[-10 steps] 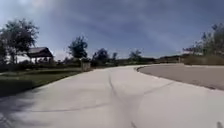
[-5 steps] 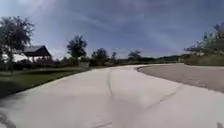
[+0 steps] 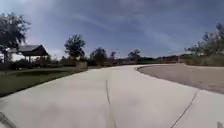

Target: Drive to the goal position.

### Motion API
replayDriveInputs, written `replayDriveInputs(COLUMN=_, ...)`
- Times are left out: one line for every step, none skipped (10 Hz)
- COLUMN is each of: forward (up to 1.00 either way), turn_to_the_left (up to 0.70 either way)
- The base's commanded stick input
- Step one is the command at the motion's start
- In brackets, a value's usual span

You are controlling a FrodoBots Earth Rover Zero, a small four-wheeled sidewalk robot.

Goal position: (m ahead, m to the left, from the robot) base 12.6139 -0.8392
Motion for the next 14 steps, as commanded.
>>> replayDriveInputs(forward=0.85, turn_to_the_left=0.24)
replayDriveInputs(forward=0.85, turn_to_the_left=0.07)
replayDriveInputs(forward=0.85, turn_to_the_left=0.00)
replayDriveInputs(forward=0.85, turn_to_the_left=0.00)
replayDriveInputs(forward=0.85, turn_to_the_left=0.00)
replayDriveInputs(forward=0.85, turn_to_the_left=0.00)
replayDriveInputs(forward=0.85, turn_to_the_left=0.00)
replayDriveInputs(forward=0.85, turn_to_the_left=0.00)
replayDriveInputs(forward=0.85, turn_to_the_left=0.00)
replayDriveInputs(forward=0.85, turn_to_the_left=0.00)
replayDriveInputs(forward=0.85, turn_to_the_left=0.00)
replayDriveInputs(forward=0.85, turn_to_the_left=0.00)
replayDriveInputs(forward=0.85, turn_to_the_left=0.00)
replayDriveInputs(forward=0.85, turn_to_the_left=0.00)
